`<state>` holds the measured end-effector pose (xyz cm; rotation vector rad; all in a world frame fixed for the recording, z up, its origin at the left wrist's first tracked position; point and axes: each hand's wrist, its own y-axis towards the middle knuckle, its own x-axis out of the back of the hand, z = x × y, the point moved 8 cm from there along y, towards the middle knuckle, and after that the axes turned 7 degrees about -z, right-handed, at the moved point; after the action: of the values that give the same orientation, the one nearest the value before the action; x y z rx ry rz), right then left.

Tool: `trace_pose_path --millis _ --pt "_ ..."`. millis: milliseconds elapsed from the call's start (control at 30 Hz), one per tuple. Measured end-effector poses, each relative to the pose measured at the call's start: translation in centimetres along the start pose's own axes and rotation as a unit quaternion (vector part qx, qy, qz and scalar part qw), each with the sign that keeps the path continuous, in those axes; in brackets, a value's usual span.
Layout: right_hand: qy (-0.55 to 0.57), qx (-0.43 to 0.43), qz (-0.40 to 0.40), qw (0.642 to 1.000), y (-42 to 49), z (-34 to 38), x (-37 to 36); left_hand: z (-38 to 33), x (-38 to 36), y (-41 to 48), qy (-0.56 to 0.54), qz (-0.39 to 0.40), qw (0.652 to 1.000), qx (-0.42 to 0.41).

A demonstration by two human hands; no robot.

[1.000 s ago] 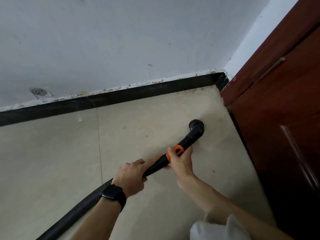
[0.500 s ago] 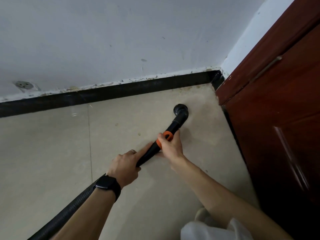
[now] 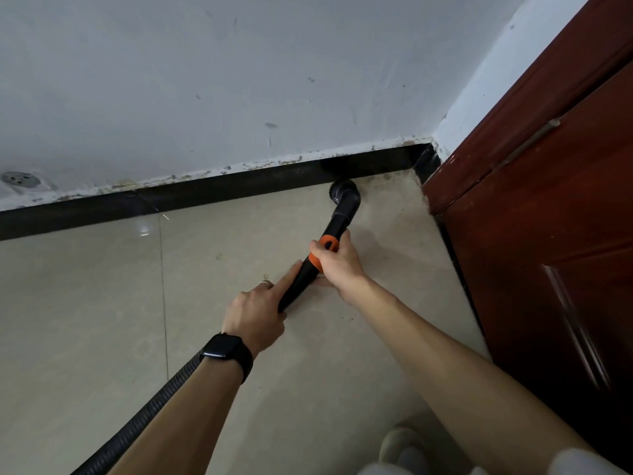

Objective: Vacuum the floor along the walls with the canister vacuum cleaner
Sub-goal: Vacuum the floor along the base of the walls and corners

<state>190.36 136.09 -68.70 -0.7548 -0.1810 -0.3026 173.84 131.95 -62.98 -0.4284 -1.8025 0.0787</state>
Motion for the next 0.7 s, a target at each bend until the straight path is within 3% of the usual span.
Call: trace_pose_path --millis 700 --pt "-0.053 0.021 0.031 0.998 -2.5 2.5 -6.8 6.2 1.2 -2.5 -0.031 -0.006 0.997 0.064"
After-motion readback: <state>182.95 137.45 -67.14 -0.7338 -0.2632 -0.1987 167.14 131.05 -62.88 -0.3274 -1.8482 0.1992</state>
